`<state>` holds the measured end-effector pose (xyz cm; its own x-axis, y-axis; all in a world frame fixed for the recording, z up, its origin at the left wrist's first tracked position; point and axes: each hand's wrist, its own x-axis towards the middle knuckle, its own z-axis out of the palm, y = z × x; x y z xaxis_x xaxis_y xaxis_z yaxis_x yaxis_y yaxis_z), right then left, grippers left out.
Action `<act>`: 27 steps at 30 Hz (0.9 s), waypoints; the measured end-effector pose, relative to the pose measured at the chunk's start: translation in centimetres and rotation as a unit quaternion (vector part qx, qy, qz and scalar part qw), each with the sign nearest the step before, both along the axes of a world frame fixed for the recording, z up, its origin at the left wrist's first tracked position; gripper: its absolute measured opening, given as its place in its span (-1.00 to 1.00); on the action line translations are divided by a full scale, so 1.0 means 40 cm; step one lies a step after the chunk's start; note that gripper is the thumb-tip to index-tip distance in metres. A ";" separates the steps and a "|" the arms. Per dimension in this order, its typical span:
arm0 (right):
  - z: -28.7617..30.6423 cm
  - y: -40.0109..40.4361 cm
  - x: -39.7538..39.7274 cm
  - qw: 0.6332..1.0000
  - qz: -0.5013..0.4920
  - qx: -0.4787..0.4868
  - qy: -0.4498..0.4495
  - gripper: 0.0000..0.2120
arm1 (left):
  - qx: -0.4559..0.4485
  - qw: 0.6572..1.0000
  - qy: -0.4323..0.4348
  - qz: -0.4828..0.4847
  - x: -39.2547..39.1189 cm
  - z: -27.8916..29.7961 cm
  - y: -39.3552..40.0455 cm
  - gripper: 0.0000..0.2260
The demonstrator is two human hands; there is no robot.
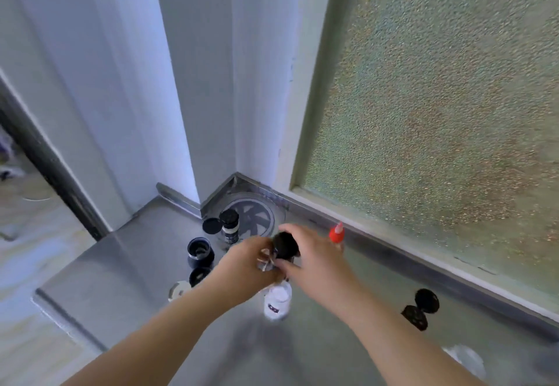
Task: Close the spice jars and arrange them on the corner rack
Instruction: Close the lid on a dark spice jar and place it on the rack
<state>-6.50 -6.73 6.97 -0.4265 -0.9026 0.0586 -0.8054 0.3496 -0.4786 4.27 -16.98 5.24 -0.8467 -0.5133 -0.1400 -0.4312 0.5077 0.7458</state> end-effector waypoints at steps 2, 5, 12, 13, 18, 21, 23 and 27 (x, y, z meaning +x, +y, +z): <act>-0.012 -0.073 -0.022 1.000 -0.007 -0.001 0.000 -0.54 | -0.010 0.999 0.030 0.017 0.010 -0.002 -0.069 -0.71; -0.048 -0.182 -0.068 1.000 -0.022 0.014 -0.014 -0.58 | -0.046 0.996 0.053 0.059 0.029 -0.009 -0.176 -0.63; -0.167 -0.350 -0.111 0.995 -0.037 0.084 -0.028 -0.63 | -0.095 0.994 0.010 0.045 0.018 -0.072 -0.326 -0.65; -0.182 -0.358 -0.109 0.994 -0.036 0.094 -0.032 -0.63 | -0.102 0.994 0.003 0.037 0.013 -0.081 -0.337 -0.62; -0.218 -0.367 -0.106 0.993 -0.037 0.107 -0.042 -0.56 | -0.098 0.993 -0.058 0.017 -0.015 -0.132 -0.371 -0.43; -0.221 -0.364 -0.109 0.992 -0.016 0.120 -0.032 -0.50 | -0.088 0.991 -0.096 0.015 -0.028 -0.155 -0.377 -0.41; -0.222 -0.363 -0.111 0.991 -0.005 0.129 -0.033 -0.38 | -0.079 0.990 -0.119 0.014 -0.030 -0.167 -0.378 -0.44; -0.216 -0.384 -0.102 0.988 0.073 0.116 0.067 -0.21 | -0.058 0.991 -0.118 0.038 -0.031 -0.178 -0.381 -0.52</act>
<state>-10.59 -22.11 -1.67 -0.2924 -0.9499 -0.1100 -0.9060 0.3120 -0.2859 3.02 -32.21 -1.90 -0.7563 -0.5979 -0.2656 -0.6262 0.5441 0.5584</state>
